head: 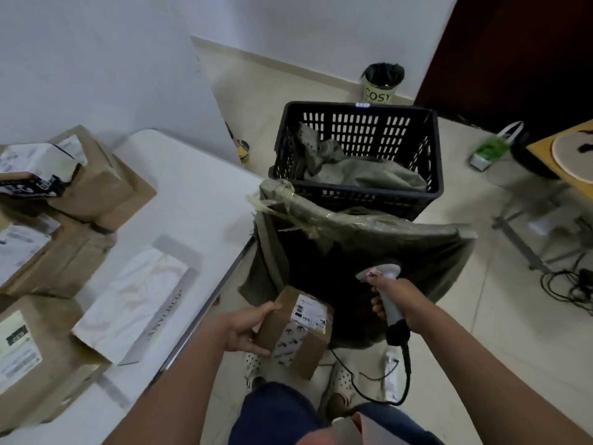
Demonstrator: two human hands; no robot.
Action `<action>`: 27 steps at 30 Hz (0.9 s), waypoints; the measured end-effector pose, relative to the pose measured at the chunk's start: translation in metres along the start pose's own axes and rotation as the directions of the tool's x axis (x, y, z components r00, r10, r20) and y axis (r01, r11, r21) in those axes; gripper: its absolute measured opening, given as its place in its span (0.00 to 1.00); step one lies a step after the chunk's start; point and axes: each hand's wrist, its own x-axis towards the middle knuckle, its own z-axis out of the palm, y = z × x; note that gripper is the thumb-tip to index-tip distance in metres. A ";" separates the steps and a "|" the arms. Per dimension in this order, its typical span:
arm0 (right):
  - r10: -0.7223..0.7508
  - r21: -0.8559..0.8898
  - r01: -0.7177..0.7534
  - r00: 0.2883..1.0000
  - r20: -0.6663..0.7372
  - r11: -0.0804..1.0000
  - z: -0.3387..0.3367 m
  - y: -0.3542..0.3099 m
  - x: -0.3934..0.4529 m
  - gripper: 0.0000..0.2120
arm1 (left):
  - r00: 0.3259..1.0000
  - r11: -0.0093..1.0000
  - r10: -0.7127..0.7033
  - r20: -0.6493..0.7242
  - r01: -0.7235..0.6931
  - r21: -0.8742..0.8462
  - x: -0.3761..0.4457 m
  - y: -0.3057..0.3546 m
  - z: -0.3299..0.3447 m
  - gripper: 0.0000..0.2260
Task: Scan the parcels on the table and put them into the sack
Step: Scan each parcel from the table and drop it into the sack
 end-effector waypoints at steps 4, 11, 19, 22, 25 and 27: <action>0.030 0.048 -0.027 0.998 -0.057 0.998 -0.019 0.015 0.005 0.17 | 0.998 0.994 -0.060 0.032 0.062 -0.095 0.029 0.007 0.034 0.22; -0.005 0.035 0.009 0.992 -0.126 0.999 -0.029 0.021 0.011 0.18 | 0.999 0.986 0.014 -0.036 -0.020 -0.166 0.060 0.071 0.084 0.20; -0.043 -0.018 0.042 0.995 -0.091 0.999 -0.024 0.017 0.019 0.15 | 0.956 0.905 -0.088 -0.278 -0.040 -0.423 0.063 0.083 0.066 0.24; -0.050 -0.027 0.048 0.996 -0.079 0.998 -0.022 0.018 0.022 0.14 | 0.957 0.859 -0.124 -0.262 -0.029 -0.511 0.073 0.073 0.043 0.24; -0.035 -0.028 0.034 0.998 -0.054 0.999 -0.020 0.014 0.025 0.13 | 0.932 0.837 -0.152 -0.329 -0.055 -0.544 0.161 0.050 -0.010 0.34; -0.035 -0.045 0.033 0.999 -0.038 0.998 -0.018 0.011 0.027 0.12 | 0.838 0.991 0.128 -0.531 -0.132 0.031 0.217 0.034 -0.032 0.35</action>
